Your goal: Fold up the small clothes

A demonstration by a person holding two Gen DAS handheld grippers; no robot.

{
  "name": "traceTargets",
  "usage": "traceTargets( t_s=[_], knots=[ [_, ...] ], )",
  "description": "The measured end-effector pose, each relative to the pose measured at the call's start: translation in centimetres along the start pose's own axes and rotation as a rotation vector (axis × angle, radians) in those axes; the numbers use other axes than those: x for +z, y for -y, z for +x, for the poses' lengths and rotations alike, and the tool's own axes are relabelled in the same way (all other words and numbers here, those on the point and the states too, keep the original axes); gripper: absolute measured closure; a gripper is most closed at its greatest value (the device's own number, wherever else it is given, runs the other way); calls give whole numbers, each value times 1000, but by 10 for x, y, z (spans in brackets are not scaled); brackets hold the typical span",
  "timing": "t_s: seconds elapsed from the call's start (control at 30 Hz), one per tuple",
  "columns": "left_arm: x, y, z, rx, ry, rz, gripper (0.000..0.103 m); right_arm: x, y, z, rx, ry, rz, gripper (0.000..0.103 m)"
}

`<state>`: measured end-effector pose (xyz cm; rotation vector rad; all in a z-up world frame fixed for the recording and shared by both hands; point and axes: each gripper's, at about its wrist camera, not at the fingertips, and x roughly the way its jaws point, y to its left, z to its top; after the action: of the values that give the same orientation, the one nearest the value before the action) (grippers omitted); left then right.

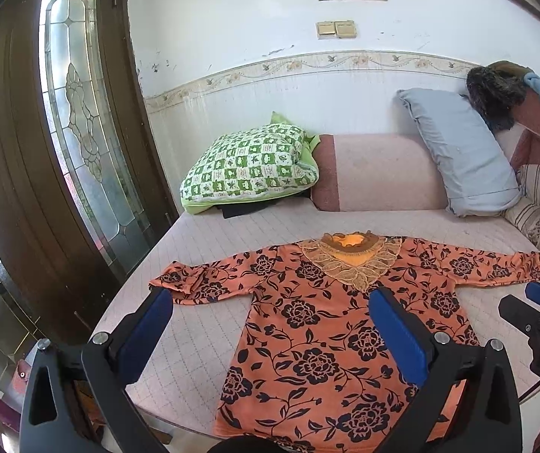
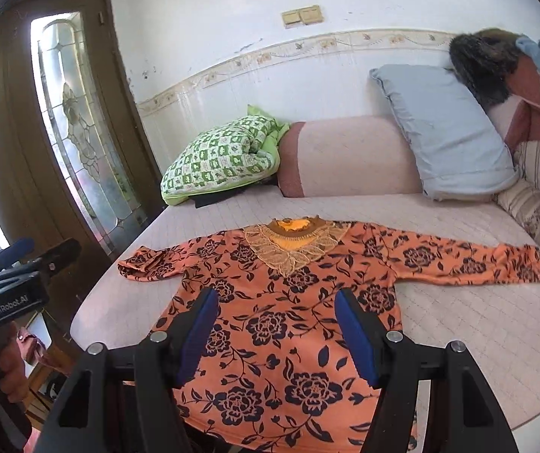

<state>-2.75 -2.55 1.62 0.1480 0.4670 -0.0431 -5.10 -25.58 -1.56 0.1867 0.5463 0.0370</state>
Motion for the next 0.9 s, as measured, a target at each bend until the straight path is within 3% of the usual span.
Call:
traceTargets(
  t_s=[0.27, 0.57, 0.73, 0.9],
  knots=[
    [0, -10, 18, 21, -23, -25, 0, 6, -16, 25, 18, -34, -5, 35],
    [22, 13, 45, -7, -22, -29, 0, 4, 47, 38, -66, -33, 102, 35],
    [34, 46, 106, -93, -125, -67, 0, -1, 129, 58, -161, -65, 194, 34],
    [11, 94, 204, -201, -404, -132, 0, -30, 269, 84, -277, -116, 455, 33]
  ],
)
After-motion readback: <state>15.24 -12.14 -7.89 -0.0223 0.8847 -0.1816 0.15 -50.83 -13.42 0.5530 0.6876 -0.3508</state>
